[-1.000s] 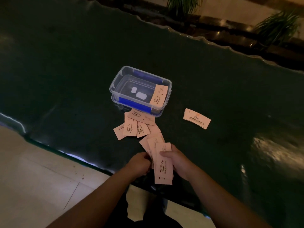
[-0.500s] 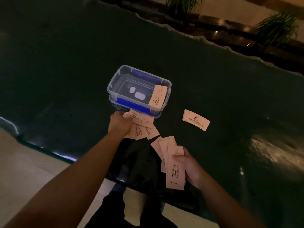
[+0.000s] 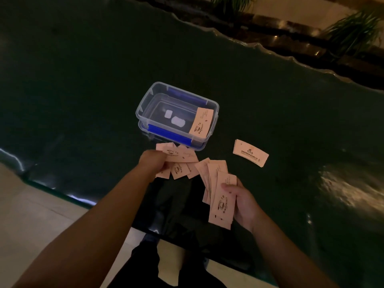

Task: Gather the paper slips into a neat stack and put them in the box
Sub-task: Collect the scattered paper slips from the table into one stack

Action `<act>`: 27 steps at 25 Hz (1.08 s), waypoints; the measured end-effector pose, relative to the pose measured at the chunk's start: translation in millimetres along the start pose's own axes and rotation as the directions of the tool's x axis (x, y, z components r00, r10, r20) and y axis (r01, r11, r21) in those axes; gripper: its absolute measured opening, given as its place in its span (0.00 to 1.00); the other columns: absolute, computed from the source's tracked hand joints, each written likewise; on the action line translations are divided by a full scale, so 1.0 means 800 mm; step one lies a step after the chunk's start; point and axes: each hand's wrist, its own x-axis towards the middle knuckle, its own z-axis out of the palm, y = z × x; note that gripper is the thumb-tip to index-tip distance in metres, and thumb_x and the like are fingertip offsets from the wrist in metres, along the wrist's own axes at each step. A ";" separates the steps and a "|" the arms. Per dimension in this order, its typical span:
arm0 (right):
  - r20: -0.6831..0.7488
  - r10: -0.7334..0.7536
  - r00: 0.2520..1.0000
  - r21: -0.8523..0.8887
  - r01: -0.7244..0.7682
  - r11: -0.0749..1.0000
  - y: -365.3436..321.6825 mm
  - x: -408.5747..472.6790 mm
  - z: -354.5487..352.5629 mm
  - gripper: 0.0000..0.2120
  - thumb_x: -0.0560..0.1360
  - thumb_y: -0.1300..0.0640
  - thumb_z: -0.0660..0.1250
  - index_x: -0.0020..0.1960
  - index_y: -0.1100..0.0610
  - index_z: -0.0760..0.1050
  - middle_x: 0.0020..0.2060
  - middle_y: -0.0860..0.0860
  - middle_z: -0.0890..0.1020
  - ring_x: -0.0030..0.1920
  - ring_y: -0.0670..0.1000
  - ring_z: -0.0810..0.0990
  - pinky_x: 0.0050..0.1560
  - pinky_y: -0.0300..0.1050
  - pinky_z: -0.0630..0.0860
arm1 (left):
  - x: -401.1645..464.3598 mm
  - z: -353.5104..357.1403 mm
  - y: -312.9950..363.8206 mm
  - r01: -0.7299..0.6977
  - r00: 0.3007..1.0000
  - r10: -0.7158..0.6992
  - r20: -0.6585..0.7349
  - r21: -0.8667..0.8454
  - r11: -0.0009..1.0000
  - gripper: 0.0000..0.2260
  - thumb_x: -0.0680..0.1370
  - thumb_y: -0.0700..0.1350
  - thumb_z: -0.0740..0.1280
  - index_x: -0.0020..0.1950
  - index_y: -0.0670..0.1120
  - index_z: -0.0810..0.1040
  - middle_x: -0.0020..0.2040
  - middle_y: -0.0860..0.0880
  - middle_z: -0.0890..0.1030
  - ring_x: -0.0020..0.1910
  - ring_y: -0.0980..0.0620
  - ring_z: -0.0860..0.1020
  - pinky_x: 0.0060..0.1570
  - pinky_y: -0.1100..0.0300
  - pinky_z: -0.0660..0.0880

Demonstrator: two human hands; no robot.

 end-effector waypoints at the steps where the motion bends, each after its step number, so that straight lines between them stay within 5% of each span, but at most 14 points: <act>1: -0.002 0.000 1.000 0.015 0.000 1.000 -0.003 0.001 0.003 0.22 0.80 0.60 0.66 0.72 0.45 0.73 0.65 0.57 0.82 0.66 0.62 0.79 0.69 0.68 0.71 | -0.005 0.000 -0.007 0.040 0.999 -0.039 0.020 -0.056 0.998 0.06 0.79 0.38 0.69 0.55 0.45 0.79 0.52 0.46 0.83 0.47 0.49 0.84 0.41 0.58 0.85; 5: 0.020 -0.013 1.000 0.049 0.012 0.999 -0.016 0.004 0.019 0.24 0.79 0.62 0.67 0.73 0.46 0.74 0.65 0.57 0.82 0.67 0.61 0.78 0.65 0.65 0.72 | -0.030 0.004 -0.045 0.195 0.980 -0.185 0.066 -0.462 0.865 0.07 0.80 0.33 0.63 0.53 0.44 0.76 0.57 0.41 0.80 0.56 0.41 0.82 0.49 0.49 0.85; 8: 0.031 -0.020 0.999 0.032 0.019 0.999 -0.022 0.009 0.028 0.24 0.79 0.61 0.68 0.73 0.47 0.74 0.66 0.57 0.83 0.67 0.61 0.79 0.70 0.67 0.71 | -0.049 0.010 -0.068 0.215 0.974 -0.220 0.061 -0.559 0.801 0.08 0.81 0.34 0.61 0.48 0.46 0.74 0.54 0.41 0.80 0.52 0.41 0.83 0.36 0.54 0.84; 10: 0.038 -0.021 0.999 0.011 0.021 1.000 -0.025 0.013 0.035 0.23 0.79 0.61 0.68 0.72 0.46 0.75 0.65 0.56 0.84 0.67 0.61 0.80 0.71 0.68 0.71 | -0.060 0.006 -0.072 0.229 0.972 -0.229 0.052 -0.432 0.873 0.03 0.82 0.40 0.65 0.49 0.46 0.75 0.53 0.41 0.82 0.47 0.43 0.85 0.33 0.55 0.82; 12: 0.042 -0.020 0.999 -0.013 0.020 1.000 -0.030 0.017 0.040 0.20 0.79 0.60 0.68 0.69 0.45 0.77 0.64 0.55 0.84 0.66 0.60 0.80 0.70 0.67 0.72 | -0.061 -0.005 -0.075 0.162 0.987 -0.163 -0.004 -0.117 0.980 0.07 0.81 0.47 0.68 0.54 0.45 0.78 0.52 0.44 0.83 0.45 0.47 0.85 0.35 0.55 0.82; 16: 0.019 -0.009 1.000 -0.091 0.011 0.996 -0.039 0.029 0.051 0.17 0.79 0.60 0.69 0.63 0.43 0.77 0.64 0.55 0.84 0.66 0.59 0.80 0.71 0.68 0.72 | -0.055 -0.035 -0.070 -0.055 0.972 0.131 -0.193 0.355 0.933 0.16 0.78 0.56 0.69 0.60 0.47 0.76 0.52 0.49 0.81 0.47 0.50 0.82 0.41 0.55 0.79; 19: 0.024 -0.029 0.999 -0.159 0.033 0.987 -0.048 0.040 0.061 0.18 0.79 0.61 0.69 0.65 0.44 0.76 0.63 0.54 0.84 0.64 0.58 0.82 0.65 0.64 0.76 | -0.034 -0.042 -0.058 -0.170 0.941 0.291 -0.173 0.503 0.848 0.23 0.78 0.54 0.70 0.70 0.46 0.75 0.67 0.42 0.75 0.65 0.43 0.75 0.63 0.46 0.77; 21: 0.033 -0.040 0.999 -0.222 0.046 0.974 -0.053 0.047 0.068 0.19 0.80 0.62 0.69 0.67 0.46 0.75 0.63 0.53 0.84 0.63 0.56 0.82 0.63 0.63 0.78 | -0.026 -0.037 -0.044 -0.215 0.942 0.323 -0.094 0.569 0.794 0.26 0.79 0.50 0.68 0.76 0.47 0.71 0.72 0.43 0.73 0.71 0.42 0.70 0.68 0.44 0.71; 24: 0.040 -0.057 0.998 -0.325 0.067 0.943 -0.055 0.057 0.079 0.22 0.80 0.63 0.70 0.72 0.50 0.74 0.62 0.51 0.84 0.61 0.55 0.83 0.61 0.61 0.80 | -0.023 -0.023 -0.036 -0.248 0.944 0.329 0.011 0.680 0.689 0.22 0.82 0.51 0.65 0.75 0.44 0.71 0.69 0.42 0.76 0.67 0.44 0.74 0.68 0.47 0.71; 27: 0.055 -0.064 0.996 -0.383 0.081 0.920 -0.056 0.066 0.095 0.26 0.79 0.64 0.70 0.74 0.49 0.73 0.64 0.51 0.84 0.63 0.55 0.83 0.64 0.61 0.79 | -0.029 -0.008 -0.035 -0.242 0.957 0.286 0.041 0.655 0.715 0.19 0.83 0.50 0.64 0.71 0.43 0.74 0.65 0.42 0.79 0.62 0.46 0.79 0.65 0.47 0.76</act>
